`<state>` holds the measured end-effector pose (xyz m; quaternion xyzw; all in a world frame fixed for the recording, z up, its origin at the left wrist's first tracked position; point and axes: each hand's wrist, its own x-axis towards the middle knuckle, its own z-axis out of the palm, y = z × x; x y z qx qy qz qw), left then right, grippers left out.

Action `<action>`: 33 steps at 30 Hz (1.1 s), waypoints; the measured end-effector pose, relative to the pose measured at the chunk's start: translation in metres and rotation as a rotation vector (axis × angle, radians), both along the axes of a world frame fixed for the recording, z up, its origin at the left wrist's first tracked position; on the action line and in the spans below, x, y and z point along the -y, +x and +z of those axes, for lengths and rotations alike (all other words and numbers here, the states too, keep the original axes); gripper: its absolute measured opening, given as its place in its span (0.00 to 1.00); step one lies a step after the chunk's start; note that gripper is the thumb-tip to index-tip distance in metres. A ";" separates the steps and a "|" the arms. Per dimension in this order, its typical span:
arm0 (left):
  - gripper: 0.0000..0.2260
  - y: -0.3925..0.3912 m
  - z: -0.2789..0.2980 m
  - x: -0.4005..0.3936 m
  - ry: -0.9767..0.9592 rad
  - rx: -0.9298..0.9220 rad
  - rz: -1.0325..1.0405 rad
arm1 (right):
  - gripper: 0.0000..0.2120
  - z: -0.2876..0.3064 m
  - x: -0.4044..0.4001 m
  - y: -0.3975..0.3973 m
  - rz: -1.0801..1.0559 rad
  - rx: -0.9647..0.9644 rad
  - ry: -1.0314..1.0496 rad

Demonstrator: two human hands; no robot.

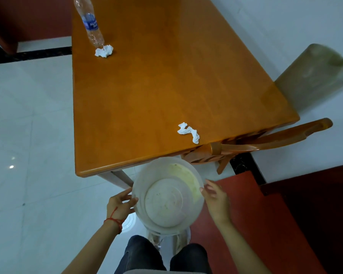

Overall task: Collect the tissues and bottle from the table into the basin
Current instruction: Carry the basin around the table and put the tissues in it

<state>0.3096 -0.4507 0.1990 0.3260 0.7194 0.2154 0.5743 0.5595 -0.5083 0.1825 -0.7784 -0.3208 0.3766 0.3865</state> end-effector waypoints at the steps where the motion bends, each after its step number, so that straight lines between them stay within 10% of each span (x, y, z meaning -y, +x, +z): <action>1: 0.19 0.000 0.001 0.001 -0.001 -0.004 0.009 | 0.17 0.004 -0.003 0.000 0.049 0.041 0.025; 11: 0.19 0.001 0.002 0.010 -0.001 -0.014 0.069 | 0.18 0.025 -0.083 -0.028 0.403 0.227 0.236; 33: 0.18 -0.007 -0.003 0.000 -0.015 -0.053 0.054 | 0.16 -0.019 -0.186 -0.021 0.279 0.605 0.102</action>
